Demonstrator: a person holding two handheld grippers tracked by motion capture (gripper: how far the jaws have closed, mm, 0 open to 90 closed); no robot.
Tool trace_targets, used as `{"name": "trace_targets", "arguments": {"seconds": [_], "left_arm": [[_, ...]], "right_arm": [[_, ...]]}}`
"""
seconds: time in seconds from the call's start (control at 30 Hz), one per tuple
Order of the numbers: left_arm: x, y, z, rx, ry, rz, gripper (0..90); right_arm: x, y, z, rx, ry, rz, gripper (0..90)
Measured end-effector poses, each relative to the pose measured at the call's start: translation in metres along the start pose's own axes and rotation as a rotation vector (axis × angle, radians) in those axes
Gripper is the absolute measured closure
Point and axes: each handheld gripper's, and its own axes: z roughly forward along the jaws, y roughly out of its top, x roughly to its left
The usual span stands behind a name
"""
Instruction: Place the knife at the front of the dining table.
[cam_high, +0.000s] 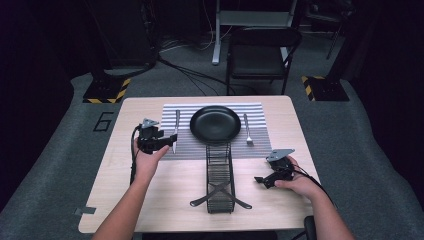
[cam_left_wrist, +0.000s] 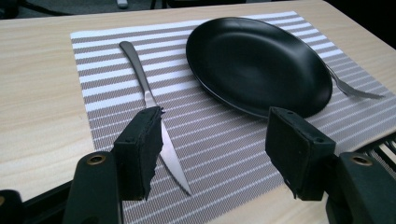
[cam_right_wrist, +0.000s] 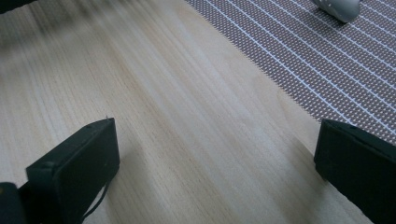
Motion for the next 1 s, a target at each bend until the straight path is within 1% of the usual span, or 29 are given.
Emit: {"name": "trace_targets", "arguments": {"seconds": [0.1, 0.13, 0.17, 0.27, 0.4, 0.43, 0.47, 0.57, 0.6, 0.67, 0.8, 0.87, 0.9, 0.93, 0.97, 1.0], "left_arm": [[-0.001, -0.007, -0.005, 0.008, -0.005, 0.011, 36.5], [-0.001, -0.007, -0.005, 0.008, -0.005, 0.011, 36.5], [-0.001, -0.011, -0.008, 0.018, -0.007, 0.015, 36.5], [-0.001, -0.018, -0.012, 0.032, -0.009, 0.022, 36.5], [-0.001, -0.029, -0.016, 0.044, -0.015, 0.034, 36.5], [0.0, -0.032, -0.016, 0.041, -0.013, 0.035, 36.5], [0.001, -0.035, -0.017, 0.048, -0.017, 0.039, 36.5], [0.005, -0.044, -0.016, 0.054, -0.016, 0.034, 36.3], [0.008, -0.049, -0.016, 0.065, -0.011, 0.032, 36.3], [0.013, -0.056, -0.015, 0.067, 0.01, 0.029, 36.2], [0.023, -0.067, -0.015, 0.071, 0.023, 0.003, 36.2], [0.028, -0.073, -0.015, 0.072, 0.048, -0.003, 36.2], [0.032, -0.076, -0.015, 0.082, 0.062, -0.012, 36.2], [0.032, -0.076, -0.015, 0.082, 0.062, -0.012, 36.2], [0.036, -0.081, -0.016, 0.076, 0.08, -0.021, 36.0], [0.036, -0.081, -0.016, 0.076, 0.08, -0.021, 35.8]], "right_arm": [[0.0, 0.0, 0.0, 0.001, 0.0, 0.002, 0.0], [0.0, 0.0, 0.0, 0.0, 0.0, 0.0, 0.0], [0.0, 0.0, 0.0, 0.001, 0.0, 0.002, 0.0], [0.0, 0.0, 0.0, 0.001, -0.001, 0.002, 0.0], [0.0, 0.0, 0.0, 0.001, -0.002, 0.002, 0.0], [0.0, 0.0, 0.0, 0.001, -0.002, 0.003, 0.0], [0.0, 0.0, 0.0, 0.001, -0.002, 0.003, 0.0], [0.001, 0.0, 0.0, 0.001, -0.003, 0.004, 0.0], [0.001, 0.0, 0.0, 0.0, -0.003, 0.004, 0.0], [0.001, 0.0, 0.0, 0.0, -0.004, 0.006, 0.0], [0.001, 0.0, 0.0, 0.0, -0.005, 0.007, 0.0], [0.001, 0.0, 0.0, 0.0, -0.005, 0.007, 0.0], [0.001, 0.0, 0.0, 0.0, -0.005, 0.007, 0.0], [0.001, 0.0, 0.0, 0.0, -0.005, 0.006, 0.0], [0.001, 0.0, 0.0, 0.0, -0.005, 0.007, 0.0], [0.001, 0.0, 0.0, 0.0, -0.005, 0.007, 0.0]]}}
